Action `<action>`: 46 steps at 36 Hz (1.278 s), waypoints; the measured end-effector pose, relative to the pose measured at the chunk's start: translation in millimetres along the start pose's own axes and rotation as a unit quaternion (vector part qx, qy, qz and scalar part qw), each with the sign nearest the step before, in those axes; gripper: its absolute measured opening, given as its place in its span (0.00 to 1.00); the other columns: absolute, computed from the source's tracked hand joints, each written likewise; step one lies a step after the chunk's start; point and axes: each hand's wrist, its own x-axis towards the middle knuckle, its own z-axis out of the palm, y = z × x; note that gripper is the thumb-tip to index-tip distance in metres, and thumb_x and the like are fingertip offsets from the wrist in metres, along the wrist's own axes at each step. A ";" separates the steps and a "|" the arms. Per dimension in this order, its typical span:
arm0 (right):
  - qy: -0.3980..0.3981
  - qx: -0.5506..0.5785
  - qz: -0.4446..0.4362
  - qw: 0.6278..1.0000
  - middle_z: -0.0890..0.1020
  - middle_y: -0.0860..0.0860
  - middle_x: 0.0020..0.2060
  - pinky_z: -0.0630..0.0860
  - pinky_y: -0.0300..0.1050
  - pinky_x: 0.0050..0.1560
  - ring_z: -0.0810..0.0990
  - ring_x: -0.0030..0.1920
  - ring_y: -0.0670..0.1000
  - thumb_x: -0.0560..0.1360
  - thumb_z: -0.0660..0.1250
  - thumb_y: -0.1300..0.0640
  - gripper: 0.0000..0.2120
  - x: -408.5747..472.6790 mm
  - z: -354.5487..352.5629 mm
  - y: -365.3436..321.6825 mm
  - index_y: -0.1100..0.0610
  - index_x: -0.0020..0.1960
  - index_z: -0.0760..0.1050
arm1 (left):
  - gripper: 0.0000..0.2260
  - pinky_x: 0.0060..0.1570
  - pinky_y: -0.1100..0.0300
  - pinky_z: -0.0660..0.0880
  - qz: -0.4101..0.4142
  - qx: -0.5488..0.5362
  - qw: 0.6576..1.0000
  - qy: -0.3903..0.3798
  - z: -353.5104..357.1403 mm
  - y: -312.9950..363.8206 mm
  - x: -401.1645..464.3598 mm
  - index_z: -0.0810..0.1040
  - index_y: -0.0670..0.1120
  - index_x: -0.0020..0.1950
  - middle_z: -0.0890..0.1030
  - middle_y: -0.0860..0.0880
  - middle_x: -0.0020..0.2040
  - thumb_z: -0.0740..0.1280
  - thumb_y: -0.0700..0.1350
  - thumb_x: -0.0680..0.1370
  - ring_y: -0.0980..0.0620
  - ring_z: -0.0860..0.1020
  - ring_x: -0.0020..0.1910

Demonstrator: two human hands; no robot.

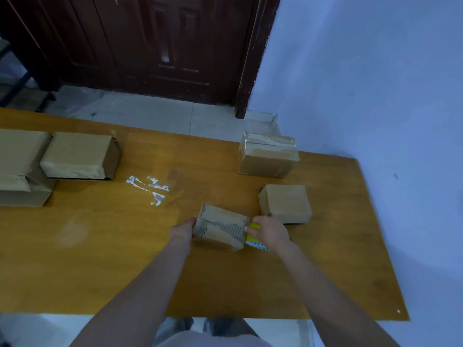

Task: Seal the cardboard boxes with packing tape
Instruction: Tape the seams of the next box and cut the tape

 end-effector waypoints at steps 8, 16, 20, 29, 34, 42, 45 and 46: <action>0.024 0.098 0.034 0.994 0.69 0.47 0.28 0.60 0.42 0.27 0.68 0.29 0.44 0.78 0.60 0.42 0.19 -15.1 27.3 -15.2 0.48 0.32 0.61 | 0.15 0.43 0.57 0.73 0.055 0.055 0.997 -0.027 -6.4 28.6 21.7 0.74 0.39 0.67 0.75 0.38 0.65 0.62 0.39 0.80 0.40 0.76 0.60; -0.105 0.370 0.001 0.923 0.76 0.49 0.35 0.69 0.42 0.39 0.75 0.37 0.47 0.71 0.66 0.54 0.03 -24.2 26.1 -6.8 0.53 0.40 0.76 | 0.10 0.51 0.49 0.72 0.397 0.155 0.885 0.187 -9.1 35.8 -0.3 0.76 0.40 0.59 0.76 0.40 0.55 0.59 0.38 0.80 0.41 0.74 0.51; -0.112 0.452 -0.001 0.885 0.80 0.52 0.40 0.74 0.37 0.40 0.78 0.39 0.48 0.75 0.66 0.64 0.08 -25.9 33.3 2.2 0.60 0.54 0.77 | 0.11 0.45 0.48 0.71 0.583 0.329 0.718 0.192 -0.7 4.6 -27.7 0.78 0.41 0.52 0.77 0.41 0.50 0.59 0.44 0.78 0.39 0.75 0.48; -0.043 0.497 -0.014 0.866 0.80 0.50 0.39 0.74 0.32 0.37 0.78 0.32 0.37 0.77 0.64 0.63 0.08 -30.9 54.8 -9.5 0.60 0.56 0.75 | 0.22 0.52 0.46 0.76 0.521 0.552 0.646 0.084 21.1 -34.5 -45.1 0.79 0.50 0.63 0.78 0.49 0.62 0.52 0.54 0.77 0.45 0.75 0.62; -0.019 0.447 -0.006 0.894 0.80 0.54 0.46 0.72 0.43 0.46 0.78 0.46 0.50 0.77 0.65 0.51 0.17 -32.3 60.2 -15.4 0.62 0.59 0.76 | 0.34 0.70 0.49 0.57 0.484 0.586 0.648 0.055 15.2 -26.3 -48.8 0.65 0.56 0.75 0.65 0.55 0.73 0.39 0.64 0.74 0.51 0.59 0.73; -0.005 0.252 0.019 0.967 0.68 0.48 0.28 0.62 0.36 0.25 0.67 0.29 0.45 0.80 0.59 0.50 0.20 -35.7 68.0 -18.0 0.52 0.31 0.63 | 0.32 0.73 0.52 0.53 0.428 0.651 0.624 0.047 18.9 -33.7 -50.5 0.43 0.60 0.77 0.46 0.58 0.79 0.52 0.67 0.78 0.54 0.42 0.77; -0.015 0.267 0.031 0.963 0.68 0.48 0.29 0.59 0.36 0.26 0.69 0.33 0.51 0.81 0.58 0.49 0.20 -35.3 70.0 -19.7 0.51 0.31 0.61 | 0.32 0.72 0.50 0.55 0.423 0.654 0.626 0.041 18.8 -31.8 -53.2 0.43 0.60 0.78 0.45 0.58 0.78 0.53 0.67 0.78 0.54 0.41 0.77; -0.019 0.270 0.023 0.962 0.69 0.48 0.31 0.61 0.38 0.27 0.71 0.35 0.52 0.81 0.58 0.50 0.19 -36.3 68.6 -20.0 0.52 0.32 0.62 | 0.33 0.72 0.49 0.56 0.422 0.655 0.626 0.042 18.7 -31.3 -54.0 0.43 0.60 0.78 0.44 0.58 0.78 0.53 0.67 0.78 0.54 0.41 0.77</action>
